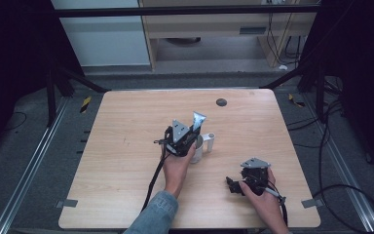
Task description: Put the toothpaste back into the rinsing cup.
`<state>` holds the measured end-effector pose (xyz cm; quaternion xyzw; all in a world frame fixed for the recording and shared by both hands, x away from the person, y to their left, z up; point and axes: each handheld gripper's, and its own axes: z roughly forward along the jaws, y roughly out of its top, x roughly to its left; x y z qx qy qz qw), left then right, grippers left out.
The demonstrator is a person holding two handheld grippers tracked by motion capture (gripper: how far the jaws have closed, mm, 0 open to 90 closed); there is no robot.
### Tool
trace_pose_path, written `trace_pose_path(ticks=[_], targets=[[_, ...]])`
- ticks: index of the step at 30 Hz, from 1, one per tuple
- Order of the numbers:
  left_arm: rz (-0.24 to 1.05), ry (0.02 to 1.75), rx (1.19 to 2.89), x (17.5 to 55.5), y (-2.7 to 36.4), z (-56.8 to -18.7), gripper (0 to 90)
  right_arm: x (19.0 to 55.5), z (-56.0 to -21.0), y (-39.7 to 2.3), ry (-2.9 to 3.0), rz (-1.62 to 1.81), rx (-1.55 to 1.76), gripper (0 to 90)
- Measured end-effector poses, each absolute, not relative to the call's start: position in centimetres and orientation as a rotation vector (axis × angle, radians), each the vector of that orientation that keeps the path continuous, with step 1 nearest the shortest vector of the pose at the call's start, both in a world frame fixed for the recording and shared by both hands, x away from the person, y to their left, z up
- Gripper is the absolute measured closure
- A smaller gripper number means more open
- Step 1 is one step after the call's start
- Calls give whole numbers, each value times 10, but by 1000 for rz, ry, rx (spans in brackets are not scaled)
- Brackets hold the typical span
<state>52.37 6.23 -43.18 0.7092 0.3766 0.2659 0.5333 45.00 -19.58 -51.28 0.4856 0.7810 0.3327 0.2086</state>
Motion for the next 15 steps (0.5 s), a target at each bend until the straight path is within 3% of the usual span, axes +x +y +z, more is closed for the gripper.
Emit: trace_pose_path(ticks=[15], targets=[[607, 914, 1696, 527, 64, -430, 706, 450, -513, -196, 2174, 925, 1348, 4]])
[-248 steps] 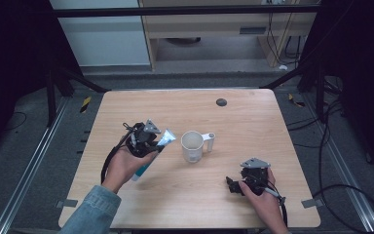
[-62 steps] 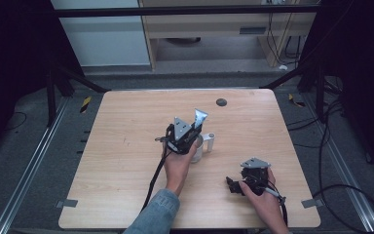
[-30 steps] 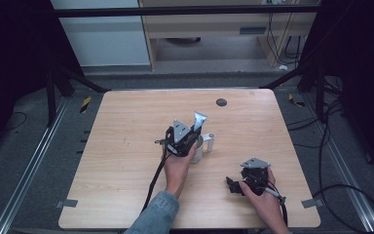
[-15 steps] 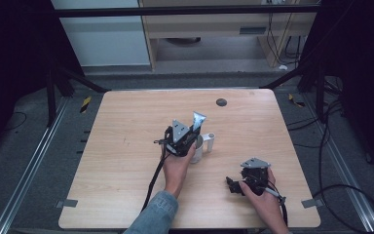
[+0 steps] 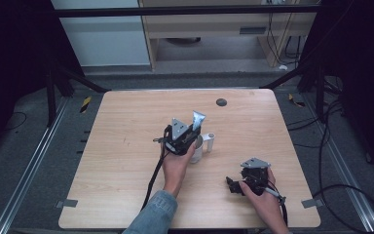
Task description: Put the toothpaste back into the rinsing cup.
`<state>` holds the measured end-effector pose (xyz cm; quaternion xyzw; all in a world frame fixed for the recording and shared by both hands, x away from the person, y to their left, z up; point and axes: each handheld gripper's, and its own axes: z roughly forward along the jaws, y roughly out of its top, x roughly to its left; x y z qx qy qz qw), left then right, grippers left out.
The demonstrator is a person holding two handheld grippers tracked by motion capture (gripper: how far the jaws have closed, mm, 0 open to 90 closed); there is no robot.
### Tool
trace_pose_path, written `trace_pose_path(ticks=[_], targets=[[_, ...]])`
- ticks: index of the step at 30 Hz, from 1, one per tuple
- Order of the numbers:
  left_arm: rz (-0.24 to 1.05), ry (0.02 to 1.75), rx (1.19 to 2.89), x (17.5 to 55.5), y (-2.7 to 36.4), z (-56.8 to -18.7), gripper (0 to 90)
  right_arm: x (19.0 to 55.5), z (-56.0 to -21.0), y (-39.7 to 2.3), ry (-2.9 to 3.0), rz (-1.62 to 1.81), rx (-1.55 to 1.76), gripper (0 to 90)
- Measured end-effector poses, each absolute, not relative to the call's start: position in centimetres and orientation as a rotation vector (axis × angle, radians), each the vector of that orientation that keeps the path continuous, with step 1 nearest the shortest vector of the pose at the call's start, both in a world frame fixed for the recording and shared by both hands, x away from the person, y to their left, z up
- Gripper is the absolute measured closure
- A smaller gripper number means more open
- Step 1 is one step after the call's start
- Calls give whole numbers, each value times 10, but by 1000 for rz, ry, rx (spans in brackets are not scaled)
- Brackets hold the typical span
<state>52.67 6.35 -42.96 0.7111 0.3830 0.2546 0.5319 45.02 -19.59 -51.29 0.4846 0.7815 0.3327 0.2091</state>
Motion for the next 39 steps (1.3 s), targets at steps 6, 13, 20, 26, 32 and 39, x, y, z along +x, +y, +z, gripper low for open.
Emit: trace_pose_path(ticks=[6, 13, 20, 26, 32, 39], targets=[[609, 908, 1700, 526, 63, -430, 684, 450, -513, -196, 2174, 926, 1348, 4], [618, 908, 1694, 526, 62, -430, 596, 450, -513, -196, 2173, 928, 1351, 4], [629, 917, 1702, 526, 63, -430, 544, 450, -513, -196, 2174, 925, 1348, 4], [619, 923, 1720, 527, 64, -431, 520, 450, -513, -196, 2173, 927, 1350, 4], [618, 926, 1729, 526, 65, -431, 450, 450, -513, -196, 2174, 927, 1349, 4], [620, 909, 1744, 522, 66, -428, 380, 450, -513, -196, 2174, 927, 1349, 4]])
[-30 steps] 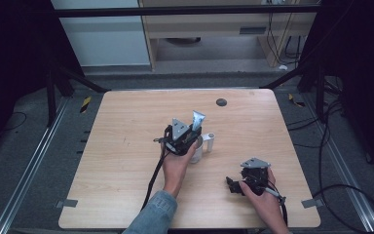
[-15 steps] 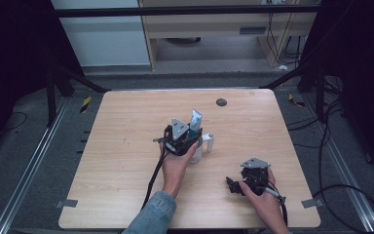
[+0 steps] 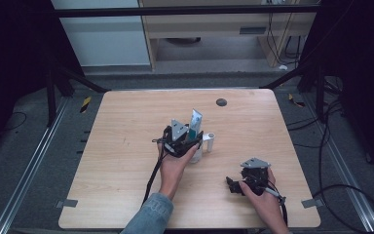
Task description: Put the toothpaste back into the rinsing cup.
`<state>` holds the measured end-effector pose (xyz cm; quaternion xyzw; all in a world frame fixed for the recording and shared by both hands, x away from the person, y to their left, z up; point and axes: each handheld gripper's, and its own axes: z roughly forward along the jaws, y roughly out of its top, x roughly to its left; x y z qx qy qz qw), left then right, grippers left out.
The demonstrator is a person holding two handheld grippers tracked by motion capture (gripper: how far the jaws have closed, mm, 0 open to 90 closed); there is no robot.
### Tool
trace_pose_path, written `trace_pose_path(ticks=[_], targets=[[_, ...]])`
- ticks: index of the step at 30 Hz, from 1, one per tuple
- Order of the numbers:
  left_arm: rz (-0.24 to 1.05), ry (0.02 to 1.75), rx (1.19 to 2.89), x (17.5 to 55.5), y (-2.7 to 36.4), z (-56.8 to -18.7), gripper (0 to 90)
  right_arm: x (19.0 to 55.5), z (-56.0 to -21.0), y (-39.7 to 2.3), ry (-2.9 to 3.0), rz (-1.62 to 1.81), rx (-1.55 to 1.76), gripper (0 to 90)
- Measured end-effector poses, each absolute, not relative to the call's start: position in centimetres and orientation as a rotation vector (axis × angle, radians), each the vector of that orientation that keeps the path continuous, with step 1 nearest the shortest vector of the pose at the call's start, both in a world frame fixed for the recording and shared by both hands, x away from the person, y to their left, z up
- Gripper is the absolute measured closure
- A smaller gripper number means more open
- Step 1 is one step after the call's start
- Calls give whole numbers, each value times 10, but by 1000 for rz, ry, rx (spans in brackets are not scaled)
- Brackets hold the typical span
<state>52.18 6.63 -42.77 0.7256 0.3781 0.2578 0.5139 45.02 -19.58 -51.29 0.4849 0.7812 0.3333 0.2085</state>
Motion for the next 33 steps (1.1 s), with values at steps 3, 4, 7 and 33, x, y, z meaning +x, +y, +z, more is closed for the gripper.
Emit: trace_pose_path(ticks=[3, 4, 7, 33], targets=[[607, 893, 1759, 520, 66, -427, 358, 450, -513, -196, 2174, 928, 1349, 4], [600, 890, 1763, 520, 66, -427, 348, 450, -513, -196, 2173, 926, 1350, 5], [586, 888, 1770, 519, 67, -426, 328, 450, -513, -196, 2173, 927, 1350, 4], [534, 808, 1873, 502, 81, -410, 147, 450, -513, -196, 2174, 925, 1348, 4]])
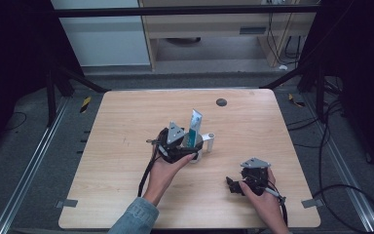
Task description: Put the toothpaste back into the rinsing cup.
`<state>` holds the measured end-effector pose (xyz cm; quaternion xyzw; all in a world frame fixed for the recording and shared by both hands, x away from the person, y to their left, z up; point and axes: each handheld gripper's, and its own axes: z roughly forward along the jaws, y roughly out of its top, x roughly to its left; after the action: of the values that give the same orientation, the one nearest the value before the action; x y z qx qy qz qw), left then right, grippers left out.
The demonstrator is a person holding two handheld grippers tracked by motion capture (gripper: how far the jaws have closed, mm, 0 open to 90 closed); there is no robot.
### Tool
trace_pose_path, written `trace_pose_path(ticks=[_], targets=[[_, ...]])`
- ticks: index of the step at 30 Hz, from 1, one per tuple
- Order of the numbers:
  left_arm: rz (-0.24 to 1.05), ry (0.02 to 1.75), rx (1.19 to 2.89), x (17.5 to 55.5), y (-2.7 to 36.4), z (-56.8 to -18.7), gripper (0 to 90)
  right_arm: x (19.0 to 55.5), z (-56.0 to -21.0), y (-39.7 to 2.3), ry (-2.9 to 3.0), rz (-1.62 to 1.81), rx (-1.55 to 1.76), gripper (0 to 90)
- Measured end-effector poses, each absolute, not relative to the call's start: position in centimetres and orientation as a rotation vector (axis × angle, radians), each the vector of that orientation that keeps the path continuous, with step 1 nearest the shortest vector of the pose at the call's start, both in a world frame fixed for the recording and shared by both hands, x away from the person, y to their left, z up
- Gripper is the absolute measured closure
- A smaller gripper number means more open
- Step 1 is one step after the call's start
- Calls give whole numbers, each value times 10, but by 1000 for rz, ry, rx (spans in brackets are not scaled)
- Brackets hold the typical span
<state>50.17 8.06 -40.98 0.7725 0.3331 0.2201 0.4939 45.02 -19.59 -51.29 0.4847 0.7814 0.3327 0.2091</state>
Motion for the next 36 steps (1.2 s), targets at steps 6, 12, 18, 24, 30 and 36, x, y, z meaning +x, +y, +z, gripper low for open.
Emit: trace_pose_path(ticks=[6, 12, 18, 24, 30, 36], targets=[[512, 795, 1897, 496, 80, -406, 96, 450, -513, -196, 2173, 928, 1351, 4], [497, 790, 1912, 492, 83, -403, 82, 450, -513, -196, 2174, 925, 1348, 5], [478, 801, 1917, 489, 88, -399, 73, 450, -513, -196, 2174, 926, 1349, 5], [489, 792, 1936, 487, 95, -396, 64, 450, -513, -196, 2174, 927, 1349, 5], [507, 788, 1966, 487, 110, -395, 59, 450, -513, -196, 2173, 928, 1351, 5], [539, 812, 1983, 489, 131, -400, 58, 450, -513, -196, 2174, 928, 1350, 5]])
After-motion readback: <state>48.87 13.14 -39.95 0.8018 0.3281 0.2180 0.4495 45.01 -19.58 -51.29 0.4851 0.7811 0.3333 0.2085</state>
